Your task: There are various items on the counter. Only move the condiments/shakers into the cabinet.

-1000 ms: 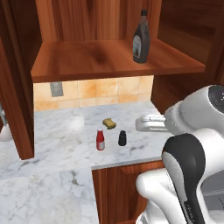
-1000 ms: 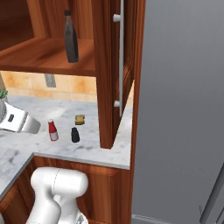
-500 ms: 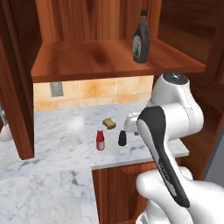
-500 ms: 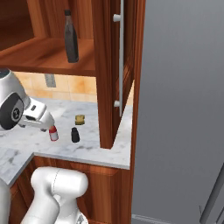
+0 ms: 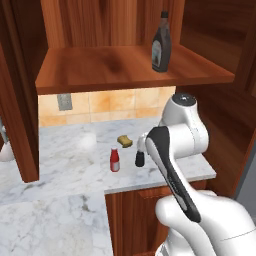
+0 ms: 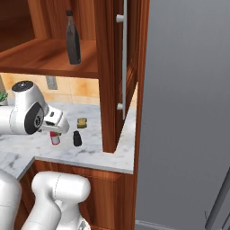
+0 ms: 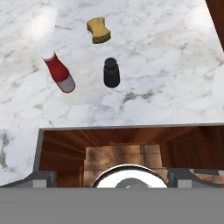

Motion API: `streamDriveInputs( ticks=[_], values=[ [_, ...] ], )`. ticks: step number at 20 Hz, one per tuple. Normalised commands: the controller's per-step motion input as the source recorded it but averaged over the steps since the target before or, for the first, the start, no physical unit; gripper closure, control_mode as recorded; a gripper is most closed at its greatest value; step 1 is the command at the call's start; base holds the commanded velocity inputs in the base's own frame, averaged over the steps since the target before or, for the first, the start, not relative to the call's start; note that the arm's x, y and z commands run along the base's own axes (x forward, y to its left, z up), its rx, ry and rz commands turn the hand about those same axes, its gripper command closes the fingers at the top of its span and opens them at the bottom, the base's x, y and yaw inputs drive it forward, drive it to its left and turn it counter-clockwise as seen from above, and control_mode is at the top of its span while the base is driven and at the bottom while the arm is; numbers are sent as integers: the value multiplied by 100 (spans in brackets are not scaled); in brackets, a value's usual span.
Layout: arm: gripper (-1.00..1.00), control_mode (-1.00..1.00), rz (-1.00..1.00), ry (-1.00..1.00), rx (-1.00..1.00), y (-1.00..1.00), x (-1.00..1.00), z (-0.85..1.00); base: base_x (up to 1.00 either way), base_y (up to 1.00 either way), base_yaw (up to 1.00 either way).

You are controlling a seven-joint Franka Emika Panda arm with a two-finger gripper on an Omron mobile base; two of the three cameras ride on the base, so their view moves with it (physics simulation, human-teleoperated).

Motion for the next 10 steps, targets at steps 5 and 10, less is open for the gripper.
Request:
streamDriveInputs(
  ticks=[5, 10],
  values=[
    [-100, -100, 6, 0, 2, -13, 52, -28, 0, 0, 0],
    [-100, -100, 0, 0, 0, 2, 47, -28, 0, 0, 0]
  ],
)
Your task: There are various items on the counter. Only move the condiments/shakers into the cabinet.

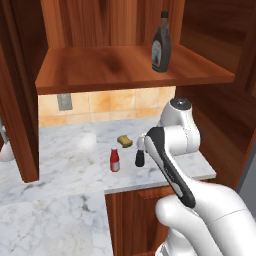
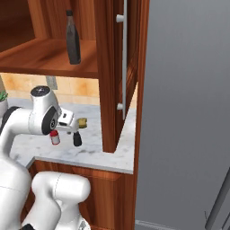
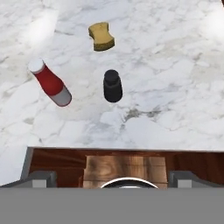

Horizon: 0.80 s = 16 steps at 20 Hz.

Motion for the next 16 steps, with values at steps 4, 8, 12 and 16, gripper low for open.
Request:
streamDriveInputs(
  ticks=[4, 8, 12, 16],
  values=[
    [-100, -100, 0, 2, 0, 0, 54, -30, 0, 0, 0],
    [-100, -100, 0, 2, 0, 10, 44, -33, 0, 0, 0],
    [-100, -100, 0, 0, 0, 24, 37, -35, 0, 0, 0],
    [-100, -100, 0, 0, 0, 3, 38, -25, 0, 0, 0]
  ],
)
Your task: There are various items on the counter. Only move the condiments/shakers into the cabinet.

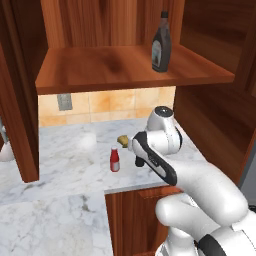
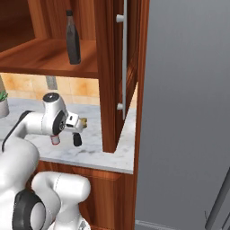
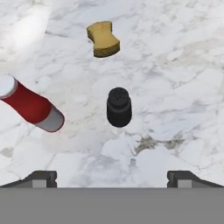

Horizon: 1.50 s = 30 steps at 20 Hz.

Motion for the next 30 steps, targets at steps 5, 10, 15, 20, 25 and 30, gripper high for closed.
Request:
streamDriveInputs(
  ticks=[5, 10, 15, 20, 25, 30],
  values=[
    [-100, -100, 0, 0, 0, 0, 32, -22, 0, 0, 0],
    [-100, -100, 0, -4, 0, 0, 26, -14, 0, 0, 0],
    [-100, -100, 0, -3, 0, -1, 19, -20, 0, 0, 0],
    [-100, -100, 0, 0, 0, -6, 22, -12, 0, 0, 0],
    [-100, -100, 0, 0, 0, 0, 17, -13, 0, 0, 0],
    [-100, -100, 0, 0, 0, 0, 7, -17, 0, 0, 0]
  ],
)
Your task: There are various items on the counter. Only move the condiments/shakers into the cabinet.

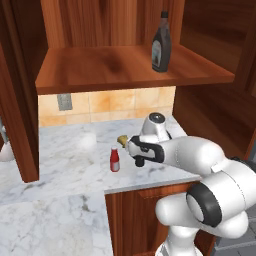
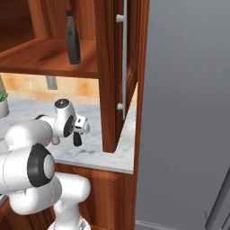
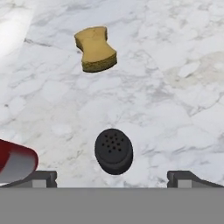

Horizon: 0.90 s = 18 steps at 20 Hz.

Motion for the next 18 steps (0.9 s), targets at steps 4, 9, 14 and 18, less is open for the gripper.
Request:
streamDriveInputs(
  ticks=[4, 9, 14, 18],
  values=[
    [-100, -100, 0, 0, 0, 0, 9, -15, 0, 0, 0],
    [-100, -100, 0, 0, 0, 0, 19, -8, 0, 0, 0],
    [-100, -100, 0, 0, 0, 0, 21, -6, 0, 0, 0],
    [-100, -100, 0, 0, 0, 0, -1, -16, 0, 0, 0]
  ],
)
